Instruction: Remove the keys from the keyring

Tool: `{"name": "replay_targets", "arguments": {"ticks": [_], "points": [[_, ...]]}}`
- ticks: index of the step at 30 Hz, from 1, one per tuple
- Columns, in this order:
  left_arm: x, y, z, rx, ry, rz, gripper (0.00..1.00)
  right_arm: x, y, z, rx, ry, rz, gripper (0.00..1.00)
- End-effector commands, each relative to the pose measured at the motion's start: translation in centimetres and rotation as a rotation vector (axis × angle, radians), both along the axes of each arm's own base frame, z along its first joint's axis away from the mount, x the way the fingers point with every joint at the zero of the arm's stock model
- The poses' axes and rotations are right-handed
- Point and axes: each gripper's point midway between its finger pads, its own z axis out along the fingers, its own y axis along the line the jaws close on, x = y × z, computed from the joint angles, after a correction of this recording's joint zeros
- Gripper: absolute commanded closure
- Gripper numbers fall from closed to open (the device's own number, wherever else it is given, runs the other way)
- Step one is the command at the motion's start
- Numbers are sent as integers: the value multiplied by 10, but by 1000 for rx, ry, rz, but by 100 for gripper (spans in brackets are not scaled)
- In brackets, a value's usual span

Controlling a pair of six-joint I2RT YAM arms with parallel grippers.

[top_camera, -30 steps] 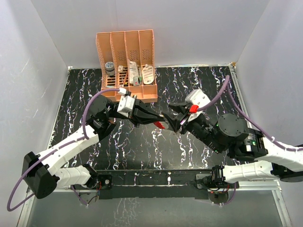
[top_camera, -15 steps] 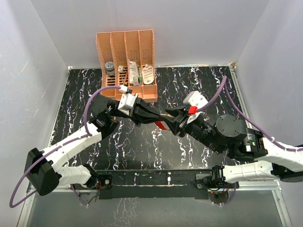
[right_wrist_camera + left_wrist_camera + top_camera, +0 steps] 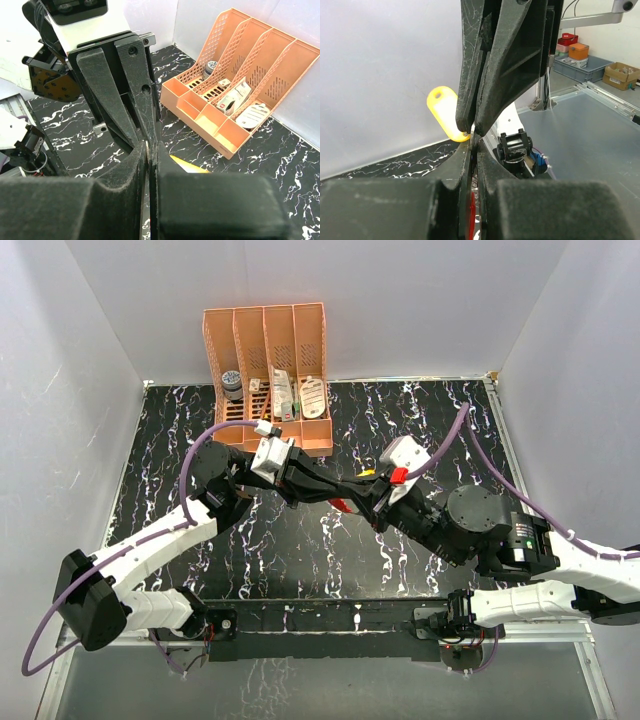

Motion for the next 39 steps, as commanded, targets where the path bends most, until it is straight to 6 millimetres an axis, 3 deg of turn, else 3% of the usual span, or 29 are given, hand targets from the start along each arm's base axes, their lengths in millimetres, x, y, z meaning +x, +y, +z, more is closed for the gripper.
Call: {"name": "replay_targets", "arguments": {"ticks": [1,8,11,15,29,36,39], "points": [[-4,3,28,-81,-87,9,100,0,5,9,42,1,6,100],[-3,3,28,-79,-92,21,100,2,-1,13,55,-9,-15,100],[0,2,25,-76,-90,35,78,7,-8,18,78,-21,-56,100],[1,4,19,-64,-101,63,64,14,-19,28,127,-37,-108,100],[26,-3,-2,-39,-85,179,66,10,-32,64,274,-121,-84,100],[66,15,21,-190,-51,477,67,11,-31,59,244,-110,-90,100],[72,20,28,-231,-31,525,67,10,-34,61,268,-115,-90,100]]}}
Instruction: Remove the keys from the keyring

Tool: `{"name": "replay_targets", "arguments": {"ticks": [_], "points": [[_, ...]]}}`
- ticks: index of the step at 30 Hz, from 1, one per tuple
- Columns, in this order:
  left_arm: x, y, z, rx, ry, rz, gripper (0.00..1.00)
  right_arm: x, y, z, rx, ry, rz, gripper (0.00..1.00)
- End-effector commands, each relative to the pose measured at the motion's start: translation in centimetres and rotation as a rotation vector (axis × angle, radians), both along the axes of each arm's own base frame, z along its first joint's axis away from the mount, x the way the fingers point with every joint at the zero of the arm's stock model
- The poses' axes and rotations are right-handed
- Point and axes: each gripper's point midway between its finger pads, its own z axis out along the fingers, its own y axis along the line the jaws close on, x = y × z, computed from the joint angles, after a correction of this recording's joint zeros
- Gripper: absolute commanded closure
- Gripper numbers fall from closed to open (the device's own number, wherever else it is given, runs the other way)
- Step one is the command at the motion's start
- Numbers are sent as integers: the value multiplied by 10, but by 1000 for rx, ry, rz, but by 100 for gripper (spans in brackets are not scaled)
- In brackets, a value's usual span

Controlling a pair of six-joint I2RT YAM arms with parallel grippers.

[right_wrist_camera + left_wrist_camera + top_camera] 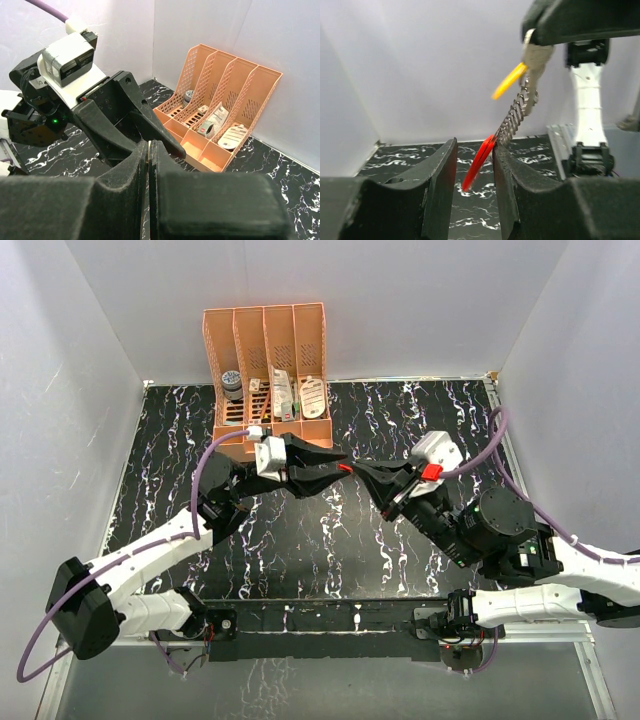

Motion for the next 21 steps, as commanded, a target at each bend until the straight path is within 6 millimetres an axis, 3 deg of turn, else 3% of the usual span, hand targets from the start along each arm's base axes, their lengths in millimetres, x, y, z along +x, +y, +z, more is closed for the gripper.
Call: {"name": "replay_targets", "arguments": {"ticks": [1,7,15,21], "points": [[13,17,40,-150,-49,141,67,-3,-14,33,134,-33,9,100],[-3,7,47,-184,-12,-8,67,-2,-19,36,178,-69,-7,100],[-22,3,55,-195,-4,-132,67,-2,-9,35,144,-65,3,100],[-47,3,47,-118,-70,-259,68,-1,-14,36,152,-65,-3,100]]}}
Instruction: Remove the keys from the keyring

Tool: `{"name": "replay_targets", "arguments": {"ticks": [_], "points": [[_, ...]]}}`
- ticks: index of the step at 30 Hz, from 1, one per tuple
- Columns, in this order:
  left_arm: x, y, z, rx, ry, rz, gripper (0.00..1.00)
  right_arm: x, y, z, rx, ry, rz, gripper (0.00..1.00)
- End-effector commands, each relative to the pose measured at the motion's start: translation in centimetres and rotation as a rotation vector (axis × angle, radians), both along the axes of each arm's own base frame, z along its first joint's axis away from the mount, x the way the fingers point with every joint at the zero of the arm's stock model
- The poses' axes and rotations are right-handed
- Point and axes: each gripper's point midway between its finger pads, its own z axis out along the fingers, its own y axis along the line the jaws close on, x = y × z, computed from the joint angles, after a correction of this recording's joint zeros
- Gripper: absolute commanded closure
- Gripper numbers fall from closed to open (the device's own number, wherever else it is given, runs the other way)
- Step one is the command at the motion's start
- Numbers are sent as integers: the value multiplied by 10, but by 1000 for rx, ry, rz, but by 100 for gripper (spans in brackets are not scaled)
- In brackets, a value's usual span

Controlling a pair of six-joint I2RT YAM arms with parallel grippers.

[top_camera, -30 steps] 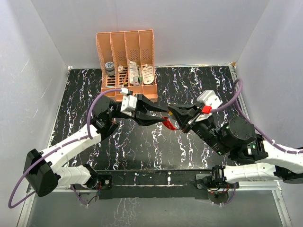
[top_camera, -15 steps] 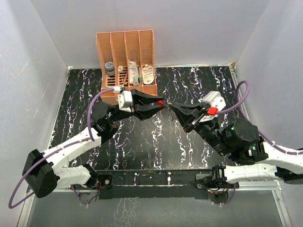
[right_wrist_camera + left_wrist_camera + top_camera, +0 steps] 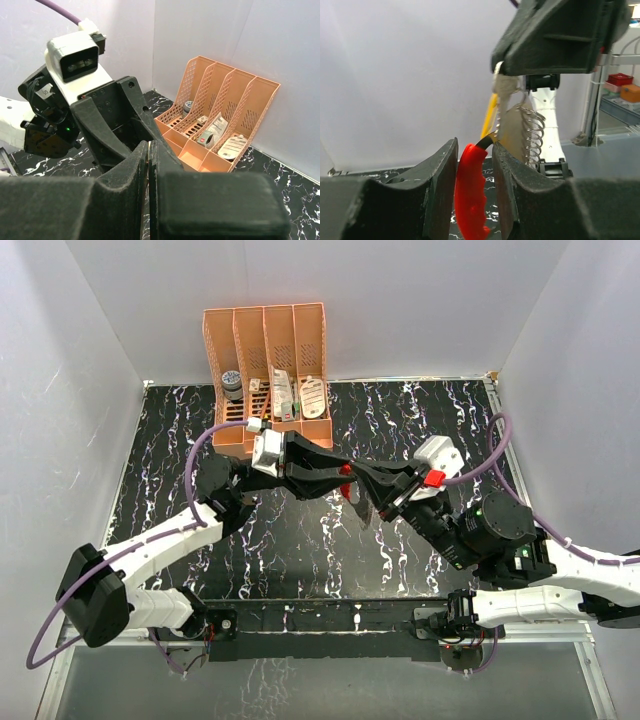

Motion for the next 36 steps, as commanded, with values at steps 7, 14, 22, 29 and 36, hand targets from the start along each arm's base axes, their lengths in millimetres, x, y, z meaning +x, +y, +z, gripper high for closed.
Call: {"name": "replay_targets", "arguments": {"ticks": [7,14,22,29,36], "points": [[-48,18,20,30,-249,-128,70,-1,-20,33,112,-17,-7,100],[-42,16,27,-15,-197,-118,74,-2,-17,32,107,-17,-2,100],[-38,8,30,-66,-116,-178,78,0,-19,31,122,-16,-16,100],[-33,7,35,-89,-94,-168,80,3,-23,31,140,-22,-46,100],[-31,6,41,-110,-91,-165,82,9,-22,22,116,-15,-84,100]]}}
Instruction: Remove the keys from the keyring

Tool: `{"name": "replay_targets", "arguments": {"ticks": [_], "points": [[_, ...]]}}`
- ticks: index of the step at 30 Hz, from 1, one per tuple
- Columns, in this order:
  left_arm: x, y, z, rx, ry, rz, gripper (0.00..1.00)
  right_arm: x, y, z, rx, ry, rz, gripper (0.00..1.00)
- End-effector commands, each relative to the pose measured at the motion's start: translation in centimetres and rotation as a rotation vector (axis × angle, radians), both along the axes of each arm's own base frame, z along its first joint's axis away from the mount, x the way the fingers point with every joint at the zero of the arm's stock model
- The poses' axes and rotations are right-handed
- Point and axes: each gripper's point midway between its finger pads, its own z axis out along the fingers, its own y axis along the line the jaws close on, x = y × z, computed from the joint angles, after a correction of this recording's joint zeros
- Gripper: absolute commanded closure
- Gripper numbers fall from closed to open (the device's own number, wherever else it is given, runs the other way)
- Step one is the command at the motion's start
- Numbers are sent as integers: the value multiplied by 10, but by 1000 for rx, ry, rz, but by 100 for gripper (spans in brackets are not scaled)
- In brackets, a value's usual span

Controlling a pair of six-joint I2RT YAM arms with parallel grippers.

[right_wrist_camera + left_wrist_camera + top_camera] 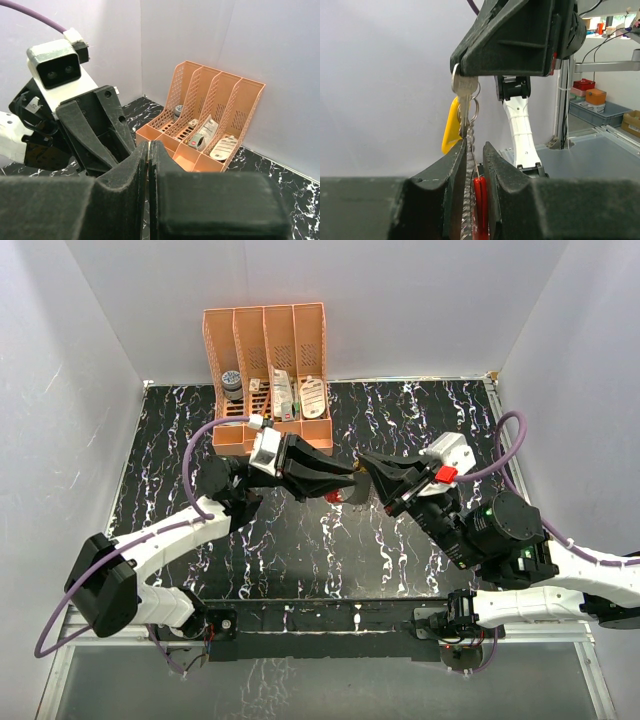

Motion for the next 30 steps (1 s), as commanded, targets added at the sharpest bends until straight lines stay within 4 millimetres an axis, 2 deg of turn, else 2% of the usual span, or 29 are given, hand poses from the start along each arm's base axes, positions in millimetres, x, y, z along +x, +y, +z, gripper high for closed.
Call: {"name": "replay_targets", "arguments": {"ticks": [1,22,24,30], "points": [[-7,7,33,-95,-64,-3,82,4,-9,13,71,-10,-40,100],[-5,-3,32,-84,-24,-33,83,8,1,10,50,-22,-57,100],[0,-9,25,-71,-7,-36,83,7,3,9,49,-23,-53,100],[4,-14,22,-61,-2,-13,81,7,8,8,39,-25,-47,100]]}}
